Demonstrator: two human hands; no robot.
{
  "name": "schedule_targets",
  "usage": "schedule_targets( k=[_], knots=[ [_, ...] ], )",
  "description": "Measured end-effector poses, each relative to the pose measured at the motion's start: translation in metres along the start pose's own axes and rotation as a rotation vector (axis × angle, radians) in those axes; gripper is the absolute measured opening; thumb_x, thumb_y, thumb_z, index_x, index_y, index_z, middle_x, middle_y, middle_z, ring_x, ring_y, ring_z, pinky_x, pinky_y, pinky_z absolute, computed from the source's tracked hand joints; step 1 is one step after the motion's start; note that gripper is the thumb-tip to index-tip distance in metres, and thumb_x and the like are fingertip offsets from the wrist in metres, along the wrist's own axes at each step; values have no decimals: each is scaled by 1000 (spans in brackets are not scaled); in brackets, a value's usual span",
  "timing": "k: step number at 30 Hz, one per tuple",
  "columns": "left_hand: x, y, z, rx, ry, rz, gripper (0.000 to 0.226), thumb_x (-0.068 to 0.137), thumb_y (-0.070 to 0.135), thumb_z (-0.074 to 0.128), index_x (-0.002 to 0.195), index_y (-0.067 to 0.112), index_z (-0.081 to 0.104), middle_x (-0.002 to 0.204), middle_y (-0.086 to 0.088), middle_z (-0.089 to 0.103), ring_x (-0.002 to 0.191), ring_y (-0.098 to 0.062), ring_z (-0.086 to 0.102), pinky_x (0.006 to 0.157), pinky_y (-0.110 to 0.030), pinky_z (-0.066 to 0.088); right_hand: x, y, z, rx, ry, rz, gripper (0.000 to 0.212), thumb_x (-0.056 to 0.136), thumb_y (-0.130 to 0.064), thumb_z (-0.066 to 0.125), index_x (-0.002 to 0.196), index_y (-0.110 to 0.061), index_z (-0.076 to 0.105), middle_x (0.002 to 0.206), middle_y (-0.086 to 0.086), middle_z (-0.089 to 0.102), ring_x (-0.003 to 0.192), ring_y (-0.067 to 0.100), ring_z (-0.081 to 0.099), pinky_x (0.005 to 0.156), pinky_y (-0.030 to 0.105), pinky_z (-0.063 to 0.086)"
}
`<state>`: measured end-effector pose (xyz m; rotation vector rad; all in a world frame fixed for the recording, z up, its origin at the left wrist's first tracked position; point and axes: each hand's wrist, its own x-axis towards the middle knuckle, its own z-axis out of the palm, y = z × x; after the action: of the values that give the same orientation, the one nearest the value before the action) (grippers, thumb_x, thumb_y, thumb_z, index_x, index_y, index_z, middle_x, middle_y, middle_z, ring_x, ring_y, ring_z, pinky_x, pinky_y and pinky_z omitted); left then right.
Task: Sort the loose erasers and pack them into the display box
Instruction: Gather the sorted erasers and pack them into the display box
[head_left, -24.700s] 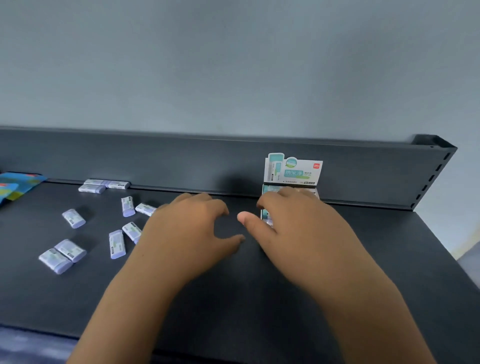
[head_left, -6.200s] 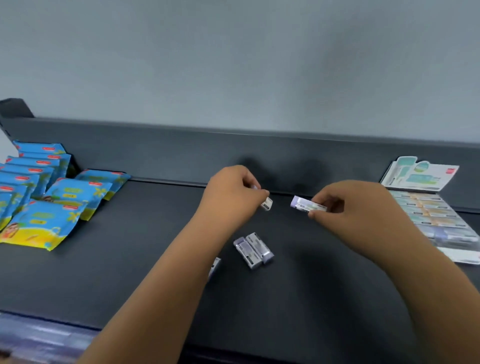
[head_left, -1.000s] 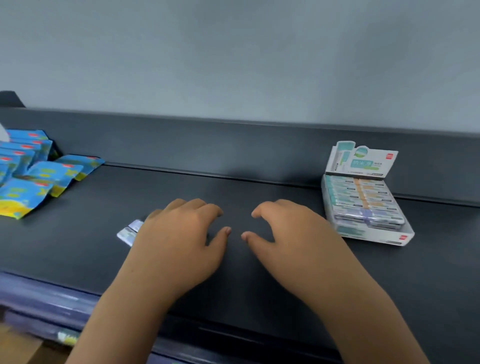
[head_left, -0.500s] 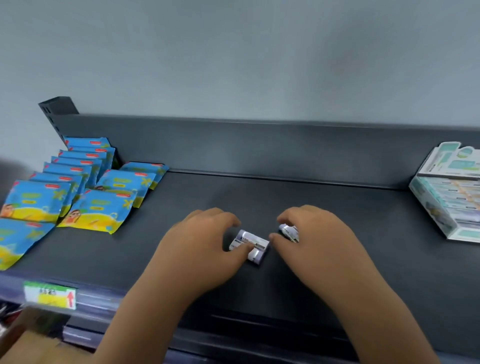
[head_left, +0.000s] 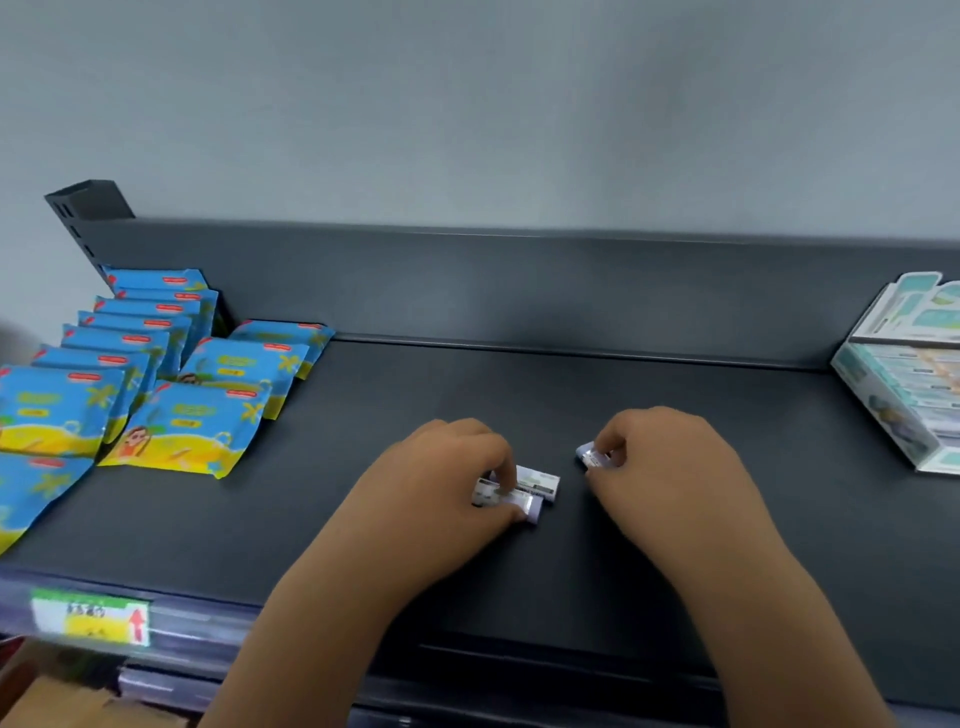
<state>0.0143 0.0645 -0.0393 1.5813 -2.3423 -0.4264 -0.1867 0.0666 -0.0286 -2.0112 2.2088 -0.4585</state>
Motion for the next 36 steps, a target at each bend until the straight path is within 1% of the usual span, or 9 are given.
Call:
schedule_targets(
  k=[5, 11, 14, 17, 20, 24, 28, 33, 36],
  knots=[
    [7, -12, -6, 13, 15, 60, 22, 85, 56, 64, 95, 37, 61, 110, 20, 54, 102, -4, 50, 84, -32, 50, 2, -16, 3, 8, -20, 113, 10, 90, -30, 59, 85, -30, 67, 89, -12, 61, 88, 16, 59, 68, 34, 53],
    [11, -22, -11, 45, -1, 90, 32, 88, 59, 60, 86, 27, 54, 90, 10, 55, 87, -9, 50, 75, -33, 50, -3, -38, 7, 26, 1, 215, 9, 86, -23, 59, 83, -31, 63, 76, -22, 54, 83, 14, 54, 58, 28, 41],
    [11, -24, -13, -47, -24, 86, 25, 88, 52, 61, 99, 32, 51, 86, 10, 59, 82, -9, 54, 73, -37, 52, 0, -48, 12, 11, 43, 228, 10, 89, -30, 61, 80, -30, 63, 79, -15, 58, 83, 17, 57, 63, 30, 46],
    [12, -22, -15, -127, -26, 109, 37, 90, 50, 59, 125, 43, 49, 92, 14, 60, 89, -6, 57, 79, -36, 53, 4, -51, 17, 17, 99, 210, 13, 91, -30, 59, 86, -27, 70, 85, -9, 63, 80, 18, 59, 63, 30, 50],
    [19, -12, -17, -187, 15, 117, 32, 89, 50, 58, 121, 45, 59, 93, 16, 56, 87, -2, 56, 79, -29, 52, 7, -42, 13, 74, 123, 193, 13, 88, -26, 58, 85, -32, 69, 93, -9, 65, 79, 16, 61, 57, 27, 46],
    [33, 18, -8, -238, 94, 65, 10, 87, 38, 66, 95, 40, 62, 96, 15, 54, 77, -3, 57, 68, -23, 46, 8, -10, -7, 165, 143, 125, 18, 84, -23, 61, 88, -36, 73, 93, -11, 60, 80, 12, 60, 64, 29, 50],
    [50, 68, 15, -343, 209, -67, 17, 84, 37, 69, 87, 35, 52, 82, 12, 64, 71, -9, 60, 65, -33, 50, 10, 41, -27, 196, 90, 27, 19, 82, -20, 63, 88, -37, 71, 91, -11, 62, 83, 11, 62, 74, 33, 54],
    [72, 132, 44, -461, 290, -191, 25, 83, 27, 76, 91, 32, 52, 82, 12, 65, 73, -5, 62, 70, -35, 55, 4, 116, -54, 254, 57, -150, 13, 84, -27, 66, 90, -38, 70, 89, -14, 67, 85, 5, 62, 80, 35, 54],
    [79, 168, 59, -577, 284, -201, 28, 85, 22, 76, 100, 39, 59, 83, 9, 66, 74, -13, 66, 70, -41, 59, 2, 156, -71, 255, 45, -200, 12, 86, -27, 66, 90, -38, 70, 91, -15, 66, 86, 4, 61, 81, 33, 53]
  ],
)
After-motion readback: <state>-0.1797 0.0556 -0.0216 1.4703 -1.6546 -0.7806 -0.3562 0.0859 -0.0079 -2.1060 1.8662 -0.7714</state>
